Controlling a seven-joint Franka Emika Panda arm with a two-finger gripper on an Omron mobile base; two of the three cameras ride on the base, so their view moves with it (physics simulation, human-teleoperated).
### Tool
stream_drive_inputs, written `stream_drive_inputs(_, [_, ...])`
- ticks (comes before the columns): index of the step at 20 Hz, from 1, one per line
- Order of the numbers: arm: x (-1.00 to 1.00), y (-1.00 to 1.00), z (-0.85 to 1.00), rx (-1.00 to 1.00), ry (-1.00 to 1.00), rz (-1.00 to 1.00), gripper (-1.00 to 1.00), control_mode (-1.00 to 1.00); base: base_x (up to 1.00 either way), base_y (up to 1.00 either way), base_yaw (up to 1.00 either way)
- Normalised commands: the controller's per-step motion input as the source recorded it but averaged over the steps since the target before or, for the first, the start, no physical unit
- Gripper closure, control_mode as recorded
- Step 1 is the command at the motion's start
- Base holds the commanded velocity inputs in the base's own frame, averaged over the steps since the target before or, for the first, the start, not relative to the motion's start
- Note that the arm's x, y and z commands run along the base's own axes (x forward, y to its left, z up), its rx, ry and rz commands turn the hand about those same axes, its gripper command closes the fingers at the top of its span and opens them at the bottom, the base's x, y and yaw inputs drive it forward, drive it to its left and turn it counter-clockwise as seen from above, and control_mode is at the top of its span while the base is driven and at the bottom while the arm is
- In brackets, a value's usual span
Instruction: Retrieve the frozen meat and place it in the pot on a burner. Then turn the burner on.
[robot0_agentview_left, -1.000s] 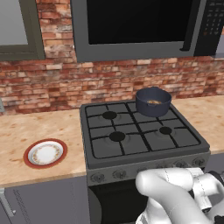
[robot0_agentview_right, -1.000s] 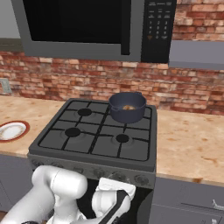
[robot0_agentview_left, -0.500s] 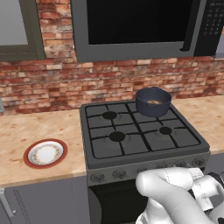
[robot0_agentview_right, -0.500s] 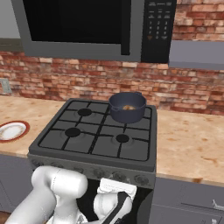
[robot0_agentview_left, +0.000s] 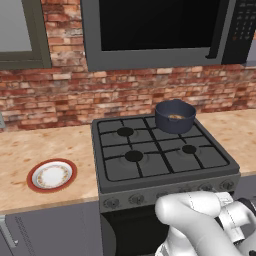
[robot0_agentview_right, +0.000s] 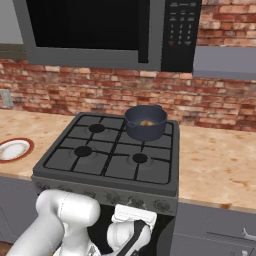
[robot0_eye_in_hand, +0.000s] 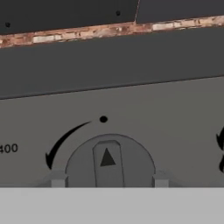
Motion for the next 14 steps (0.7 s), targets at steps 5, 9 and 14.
stream_drive_inputs(5, [0.05, 0.00, 0.00, -0.01, 0.00, 0.11, 1.00, -1.00, 0.00, 0.00, 0.00])
stream_drive_inputs(9, [0.06, 0.00, 0.00, -0.10, 0.00, 0.21, 1.00, -1.00, 0.00, 0.00, 0.00])
stream_drive_inputs(14, [0.00, 0.01, 0.00, -0.21, 0.00, 0.21, 1.00, -1.00, 0.00, 0.00, 0.00])
